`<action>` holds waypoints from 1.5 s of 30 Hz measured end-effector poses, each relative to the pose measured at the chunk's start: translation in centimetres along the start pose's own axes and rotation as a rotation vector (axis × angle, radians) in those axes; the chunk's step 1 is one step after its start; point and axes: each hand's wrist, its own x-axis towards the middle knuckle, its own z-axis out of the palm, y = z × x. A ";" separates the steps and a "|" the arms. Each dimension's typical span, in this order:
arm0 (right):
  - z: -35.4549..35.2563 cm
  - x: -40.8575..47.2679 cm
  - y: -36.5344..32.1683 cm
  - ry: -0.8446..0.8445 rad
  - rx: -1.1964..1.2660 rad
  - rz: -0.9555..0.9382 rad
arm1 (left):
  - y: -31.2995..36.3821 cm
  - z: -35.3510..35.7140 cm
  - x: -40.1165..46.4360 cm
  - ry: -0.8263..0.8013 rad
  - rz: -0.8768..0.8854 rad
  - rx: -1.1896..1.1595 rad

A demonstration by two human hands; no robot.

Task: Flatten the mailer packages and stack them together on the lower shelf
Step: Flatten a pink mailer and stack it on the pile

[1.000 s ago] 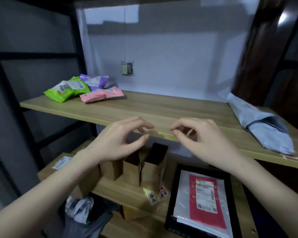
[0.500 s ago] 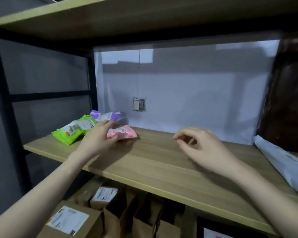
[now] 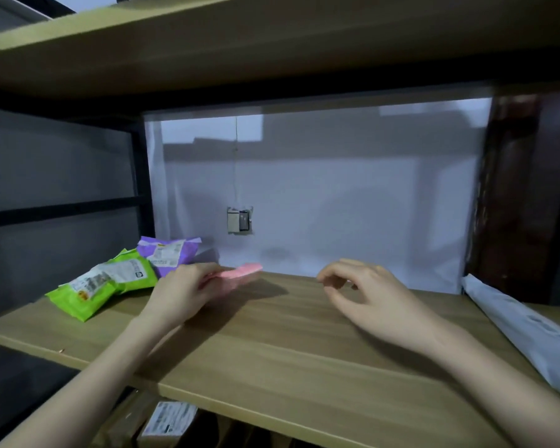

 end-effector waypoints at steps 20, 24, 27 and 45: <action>-6.1 -3.7 5.5 0.291 0.233 0.336 | 15.2 -0.7 -0.8 -0.266 0.121 -0.694; -7.0 -4.7 6.0 0.230 0.006 0.311 | 15.9 0.1 0.0 -0.022 0.191 -0.417; -7.3 -5.8 6.6 0.126 0.003 0.328 | 16.3 0.9 -0.7 -0.039 0.235 -0.380; -3.6 -7.2 5.4 -0.194 -0.088 0.248 | 20.4 3.3 -2.0 -0.241 0.193 -0.343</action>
